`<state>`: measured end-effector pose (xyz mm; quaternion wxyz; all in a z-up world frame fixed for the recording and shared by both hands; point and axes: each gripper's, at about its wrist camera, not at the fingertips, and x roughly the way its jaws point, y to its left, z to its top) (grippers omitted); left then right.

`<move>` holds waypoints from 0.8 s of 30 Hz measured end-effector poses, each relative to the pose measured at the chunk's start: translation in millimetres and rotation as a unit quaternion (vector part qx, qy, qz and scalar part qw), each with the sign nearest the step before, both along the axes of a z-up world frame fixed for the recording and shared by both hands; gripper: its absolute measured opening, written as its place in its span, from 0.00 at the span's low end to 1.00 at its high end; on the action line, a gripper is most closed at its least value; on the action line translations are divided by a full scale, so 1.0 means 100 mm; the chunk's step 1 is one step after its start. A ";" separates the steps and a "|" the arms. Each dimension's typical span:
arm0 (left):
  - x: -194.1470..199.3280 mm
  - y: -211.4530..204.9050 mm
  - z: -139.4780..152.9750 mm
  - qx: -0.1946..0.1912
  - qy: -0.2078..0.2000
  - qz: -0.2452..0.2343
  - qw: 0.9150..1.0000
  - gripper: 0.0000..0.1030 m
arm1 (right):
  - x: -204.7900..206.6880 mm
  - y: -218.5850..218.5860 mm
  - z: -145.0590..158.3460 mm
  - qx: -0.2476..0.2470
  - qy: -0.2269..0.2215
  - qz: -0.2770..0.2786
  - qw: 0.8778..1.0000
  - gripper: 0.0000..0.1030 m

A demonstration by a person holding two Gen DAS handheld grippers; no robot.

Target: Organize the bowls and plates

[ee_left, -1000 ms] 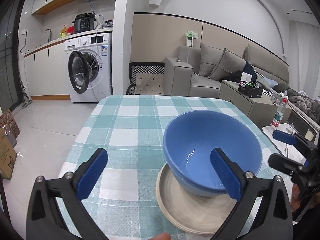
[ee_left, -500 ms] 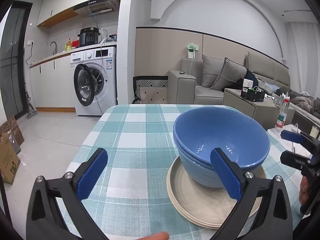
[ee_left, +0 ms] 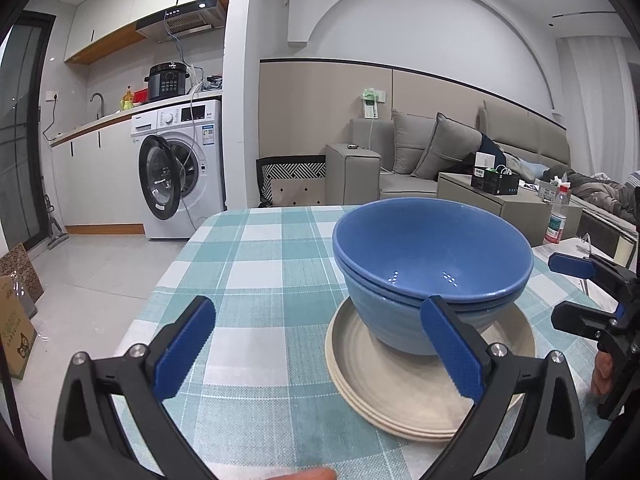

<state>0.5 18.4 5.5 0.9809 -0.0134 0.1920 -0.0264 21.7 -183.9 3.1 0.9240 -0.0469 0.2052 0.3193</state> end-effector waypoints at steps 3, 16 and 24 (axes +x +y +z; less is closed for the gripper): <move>-0.05 0.01 -0.05 -0.003 -0.003 -0.006 1.000 1.00 | -0.02 0.02 -0.01 -0.002 0.000 0.003 1.000 0.99; -0.13 0.02 -0.04 -0.013 -0.015 -0.026 0.999 1.00 | -0.09 0.02 0.00 0.002 -0.014 0.013 1.000 0.99; -0.15 -0.03 -0.03 -0.003 -0.020 -0.036 0.999 1.00 | -0.09 0.02 0.01 0.002 -0.019 0.015 1.000 0.99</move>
